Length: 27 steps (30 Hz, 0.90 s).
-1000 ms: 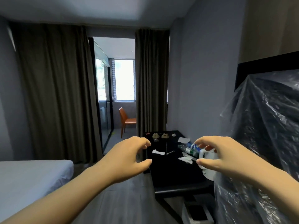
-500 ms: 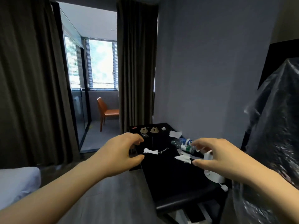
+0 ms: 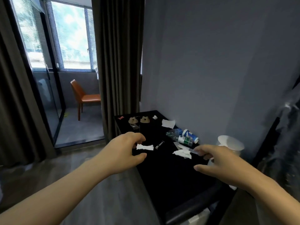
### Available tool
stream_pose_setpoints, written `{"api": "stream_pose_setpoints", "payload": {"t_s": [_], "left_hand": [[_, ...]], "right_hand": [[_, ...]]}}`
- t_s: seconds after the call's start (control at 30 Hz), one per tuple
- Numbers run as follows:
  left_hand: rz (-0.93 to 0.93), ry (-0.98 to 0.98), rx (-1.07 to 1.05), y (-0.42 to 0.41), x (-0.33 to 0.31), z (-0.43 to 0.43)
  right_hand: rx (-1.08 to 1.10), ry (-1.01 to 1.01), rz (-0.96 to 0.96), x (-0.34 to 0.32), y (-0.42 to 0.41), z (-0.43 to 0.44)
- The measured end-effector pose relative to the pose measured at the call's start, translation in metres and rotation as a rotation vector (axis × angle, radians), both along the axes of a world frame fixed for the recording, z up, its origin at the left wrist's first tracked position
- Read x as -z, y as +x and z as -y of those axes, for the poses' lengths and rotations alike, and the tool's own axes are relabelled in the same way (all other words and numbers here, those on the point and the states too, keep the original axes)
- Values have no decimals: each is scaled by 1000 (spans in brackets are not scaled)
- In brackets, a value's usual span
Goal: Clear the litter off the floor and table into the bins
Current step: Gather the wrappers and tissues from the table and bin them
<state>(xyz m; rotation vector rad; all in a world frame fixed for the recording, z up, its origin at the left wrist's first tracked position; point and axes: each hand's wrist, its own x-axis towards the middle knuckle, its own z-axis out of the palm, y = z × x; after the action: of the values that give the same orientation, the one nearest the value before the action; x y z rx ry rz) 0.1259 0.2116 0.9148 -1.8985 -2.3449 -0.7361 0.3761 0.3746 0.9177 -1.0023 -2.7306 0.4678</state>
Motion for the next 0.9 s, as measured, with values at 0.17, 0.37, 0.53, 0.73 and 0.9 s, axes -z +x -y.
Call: {"api": "stream_pose_setpoints", "payload": {"t_s": [0.17,0.37,0.53,0.73,0.9], "left_hand": [[23,-48,44,-50,14,-66],[64,-89,90,-105,33,-133],[108,-156,127,-154,51,-185],[155,-201,234,-220,77,-253],[169,-239,314,-284,93,-301]], "right_hand": [[23,-40,-13,22,-53,-57],[54,-92,-6,44,-102,-126],[131,-154,32,68,-132,-170],[266,-216,55,91,-183,-206],[381,-266,74,109,-231,-226]]}}
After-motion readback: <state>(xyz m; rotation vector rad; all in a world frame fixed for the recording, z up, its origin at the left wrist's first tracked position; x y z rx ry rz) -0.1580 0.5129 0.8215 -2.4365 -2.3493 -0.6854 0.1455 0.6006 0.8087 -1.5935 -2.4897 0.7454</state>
